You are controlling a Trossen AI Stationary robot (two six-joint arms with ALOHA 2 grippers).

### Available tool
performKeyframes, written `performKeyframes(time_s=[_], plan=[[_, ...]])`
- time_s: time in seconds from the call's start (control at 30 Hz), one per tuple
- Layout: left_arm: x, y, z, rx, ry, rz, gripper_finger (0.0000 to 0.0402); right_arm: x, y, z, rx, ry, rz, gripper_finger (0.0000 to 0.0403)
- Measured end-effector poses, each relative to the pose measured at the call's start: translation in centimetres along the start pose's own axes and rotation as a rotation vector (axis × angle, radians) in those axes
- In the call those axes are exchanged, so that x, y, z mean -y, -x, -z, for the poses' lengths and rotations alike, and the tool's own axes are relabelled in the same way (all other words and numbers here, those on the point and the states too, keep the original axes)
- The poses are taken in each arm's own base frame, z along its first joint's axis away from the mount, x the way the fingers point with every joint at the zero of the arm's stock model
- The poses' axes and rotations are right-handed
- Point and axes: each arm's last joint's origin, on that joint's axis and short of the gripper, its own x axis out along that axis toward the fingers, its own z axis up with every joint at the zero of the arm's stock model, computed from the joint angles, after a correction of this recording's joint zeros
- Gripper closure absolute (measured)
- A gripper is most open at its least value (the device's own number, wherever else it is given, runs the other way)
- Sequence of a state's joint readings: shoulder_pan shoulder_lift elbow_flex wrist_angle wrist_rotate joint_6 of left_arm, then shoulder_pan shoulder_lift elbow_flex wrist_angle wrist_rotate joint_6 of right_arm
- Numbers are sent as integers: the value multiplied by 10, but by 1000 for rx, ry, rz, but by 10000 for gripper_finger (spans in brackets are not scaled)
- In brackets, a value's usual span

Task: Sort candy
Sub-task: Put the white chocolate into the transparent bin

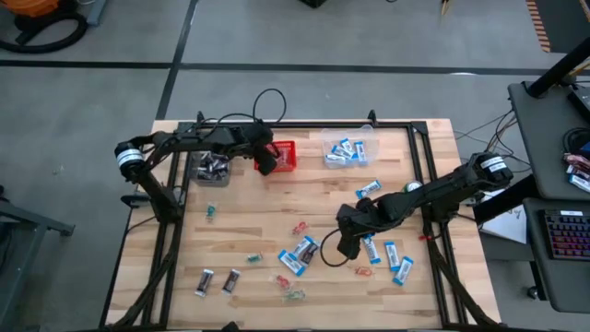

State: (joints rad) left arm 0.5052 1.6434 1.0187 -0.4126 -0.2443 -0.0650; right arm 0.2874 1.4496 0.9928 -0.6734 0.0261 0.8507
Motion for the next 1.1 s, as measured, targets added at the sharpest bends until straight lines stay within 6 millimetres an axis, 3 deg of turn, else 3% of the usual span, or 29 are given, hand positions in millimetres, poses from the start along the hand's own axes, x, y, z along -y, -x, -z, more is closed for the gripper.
performKeyframes(time_s=[0.23, 0.53, 0.7, 0.87, 1.1], plan=[[23, 36, -3, 100, -1, 63, 290, 22, 8, 8, 15, -50, 283, 158], [85, 92, 7, 278, -139, 234, 290, 58, 6, -16, 38, -127, 413, 158], [116, 112, 21, 314, -234, 295, 290, 76, 4, -25, -71, 213, 432, 159], [134, 122, 32, 324, -289, 339, 290, 86, -3, -28, -194, 541, 417, 174], [138, 126, 33, 356, -300, 311, 290, 102, -26, -32, -332, 657, 438, 195]])
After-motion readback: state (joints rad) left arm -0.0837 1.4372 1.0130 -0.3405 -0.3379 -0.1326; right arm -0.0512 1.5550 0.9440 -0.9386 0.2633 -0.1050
